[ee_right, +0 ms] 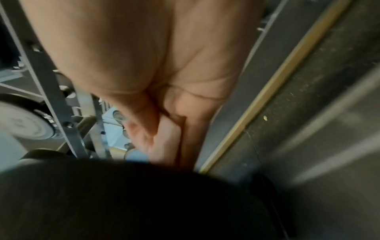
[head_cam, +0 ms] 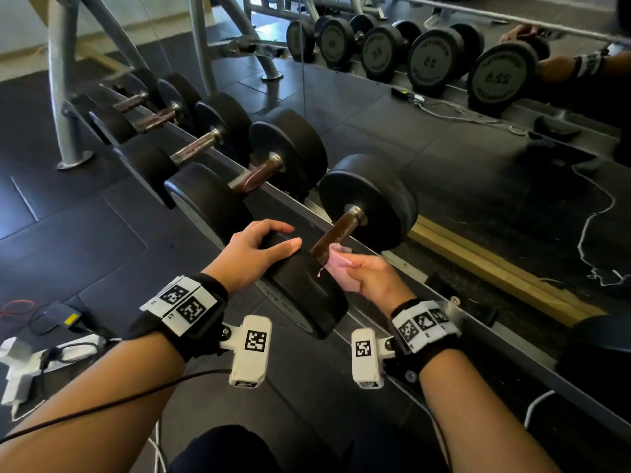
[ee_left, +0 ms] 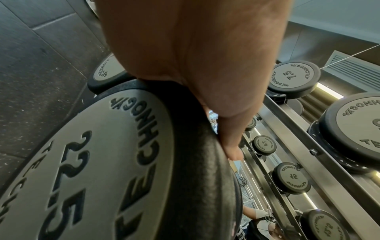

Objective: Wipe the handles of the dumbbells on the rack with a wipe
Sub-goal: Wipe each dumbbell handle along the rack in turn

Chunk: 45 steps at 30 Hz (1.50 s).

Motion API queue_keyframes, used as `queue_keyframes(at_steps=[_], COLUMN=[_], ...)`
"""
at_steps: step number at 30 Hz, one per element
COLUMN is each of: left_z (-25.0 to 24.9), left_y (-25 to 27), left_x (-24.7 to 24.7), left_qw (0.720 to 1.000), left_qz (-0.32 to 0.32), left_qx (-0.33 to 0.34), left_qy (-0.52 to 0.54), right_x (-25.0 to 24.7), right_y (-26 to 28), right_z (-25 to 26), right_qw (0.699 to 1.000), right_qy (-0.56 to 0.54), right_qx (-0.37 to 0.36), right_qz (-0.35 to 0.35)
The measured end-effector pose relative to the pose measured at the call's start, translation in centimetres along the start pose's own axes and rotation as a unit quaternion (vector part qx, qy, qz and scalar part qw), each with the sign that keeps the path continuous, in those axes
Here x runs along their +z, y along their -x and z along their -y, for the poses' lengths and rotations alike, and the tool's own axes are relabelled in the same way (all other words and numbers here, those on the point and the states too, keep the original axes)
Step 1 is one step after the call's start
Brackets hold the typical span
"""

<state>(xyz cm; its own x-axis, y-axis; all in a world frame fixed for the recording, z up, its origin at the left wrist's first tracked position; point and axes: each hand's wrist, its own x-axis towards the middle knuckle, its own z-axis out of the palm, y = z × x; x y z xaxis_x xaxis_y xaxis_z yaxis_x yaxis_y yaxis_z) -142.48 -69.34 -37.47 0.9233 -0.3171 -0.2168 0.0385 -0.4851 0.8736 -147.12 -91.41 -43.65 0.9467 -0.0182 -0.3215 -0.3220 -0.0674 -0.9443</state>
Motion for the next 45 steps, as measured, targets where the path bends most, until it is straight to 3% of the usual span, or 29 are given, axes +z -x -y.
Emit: queue_keyframes(at_steps=[3, 6, 8, 11, 13, 15, 20, 23, 24, 29, 37, 38, 42, 45], left_z=[0.4, 0.7, 0.9, 1.2, 1.2, 1.1, 1.3, 1.4, 1.5, 1.7, 1.4, 1.5, 1.6, 1.8], left_y=[-0.1, 0.0, -0.1, -0.1, -0.1, -0.1, -0.2, -0.3, -0.3, -0.3, -0.3, -0.3, -0.3, -0.4], left_x=[0.1, 0.4, 0.4, 0.5, 0.5, 0.4, 0.3, 0.2, 0.2, 0.3, 0.3, 0.2, 0.3, 0.3], left_qw=[1.0, 0.998, 0.997, 0.996, 0.995, 0.996, 0.996, 0.997, 0.997, 0.996, 0.996, 0.996, 0.996, 0.997], left_qz=[-0.022, -0.053, -0.063, -0.071, -0.073, -0.067, -0.056, -0.049, -0.048, -0.056, -0.055, -0.054, -0.053, -0.053], left_qx=[0.015, 0.043, 0.051, 0.058, 0.063, 0.061, 0.063, 0.062, 0.062, 0.062, 0.07, 0.069, 0.064, 0.062], left_qy=[0.008, 0.017, 0.018, 0.012, 0.012, 0.021, 0.017, 0.016, 0.016, 0.012, 0.012, 0.013, 0.022, 0.016], right_x=[-1.9, -2.8, -2.6, -2.3, -2.3, -2.3, -2.1, -1.7, -1.7, -0.7, -1.1, -1.1, -0.7, -0.8], right_y=[0.1, -1.3, -3.1, -5.4, -6.3, -6.4, -7.3, -8.2, -8.3, -8.2, -8.0, -7.9, -7.5, -7.4], right_z=[3.7, 6.5, 7.3, 7.7, 7.9, 8.4, 9.0, 9.2, 8.9, 7.4, 8.1, 8.1, 7.1, 7.0], right_qw=[0.996, 0.972, 0.943, 0.893, 0.831, 0.764, 0.746, 0.677, 0.673, 0.702, 0.857, 0.861, 0.81, 0.813], right_qy=[0.056, 0.179, 0.287, 0.43, 0.54, 0.622, 0.628, 0.689, 0.693, 0.67, 0.465, 0.459, 0.538, 0.542], right_qx=[-0.07, -0.149, -0.166, -0.13, -0.102, -0.12, -0.153, -0.182, -0.188, -0.206, -0.179, -0.177, -0.163, -0.157], right_qz=[-0.007, -0.026, -0.01, 0.027, 0.086, 0.122, 0.163, 0.182, 0.177, 0.129, 0.134, 0.129, 0.169, 0.146])
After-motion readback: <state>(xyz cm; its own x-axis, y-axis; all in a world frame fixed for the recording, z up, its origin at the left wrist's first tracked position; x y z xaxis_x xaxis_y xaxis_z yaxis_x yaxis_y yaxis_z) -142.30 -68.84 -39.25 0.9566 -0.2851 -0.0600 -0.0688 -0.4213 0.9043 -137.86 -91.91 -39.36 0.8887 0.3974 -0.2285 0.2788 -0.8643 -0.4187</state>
